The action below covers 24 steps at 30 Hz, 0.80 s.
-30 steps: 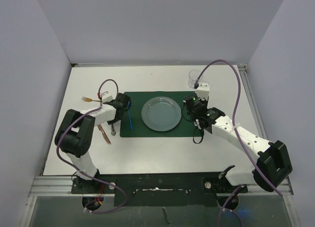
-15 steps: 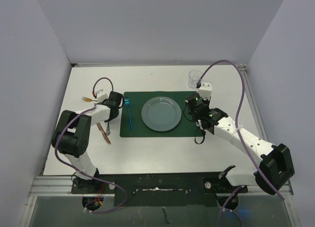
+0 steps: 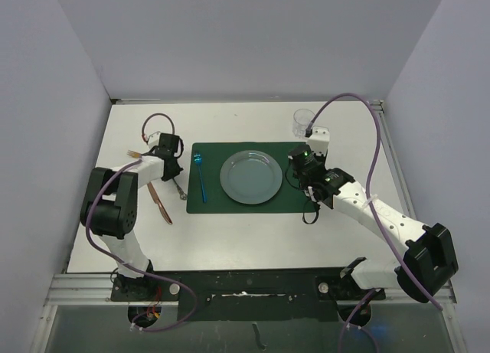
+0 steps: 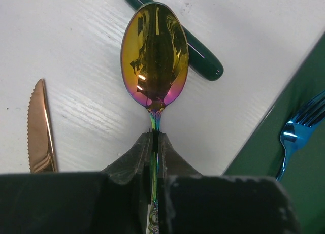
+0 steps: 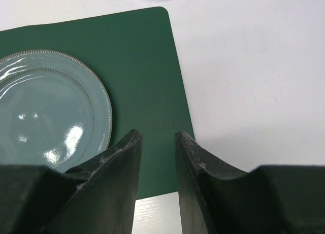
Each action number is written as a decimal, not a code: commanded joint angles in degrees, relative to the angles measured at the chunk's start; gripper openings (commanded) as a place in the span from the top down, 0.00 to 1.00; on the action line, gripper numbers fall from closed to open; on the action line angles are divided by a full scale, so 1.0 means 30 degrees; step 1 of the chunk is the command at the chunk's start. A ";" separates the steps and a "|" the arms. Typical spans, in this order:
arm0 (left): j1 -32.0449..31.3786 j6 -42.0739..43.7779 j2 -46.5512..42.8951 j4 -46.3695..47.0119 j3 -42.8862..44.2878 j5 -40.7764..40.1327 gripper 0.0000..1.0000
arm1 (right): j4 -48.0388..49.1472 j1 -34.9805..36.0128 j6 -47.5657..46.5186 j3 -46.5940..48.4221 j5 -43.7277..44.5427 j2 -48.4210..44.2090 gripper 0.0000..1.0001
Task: Set the dinner table for one person
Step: Pick up the spoon from the napkin.
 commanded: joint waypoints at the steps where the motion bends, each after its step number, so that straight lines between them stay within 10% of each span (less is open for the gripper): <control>1: 0.0409 0.0715 0.1838 -0.2006 -0.1147 0.3881 1.00 | 0.0618 -0.0115 -0.0206 0.0333 0.0396 -0.0630 0.67; 24: 0.0062 0.0152 -0.0949 -0.1212 -0.1059 0.4617 1.00 | 0.0796 -0.0467 -0.0178 -0.0067 0.0258 -0.0426 0.66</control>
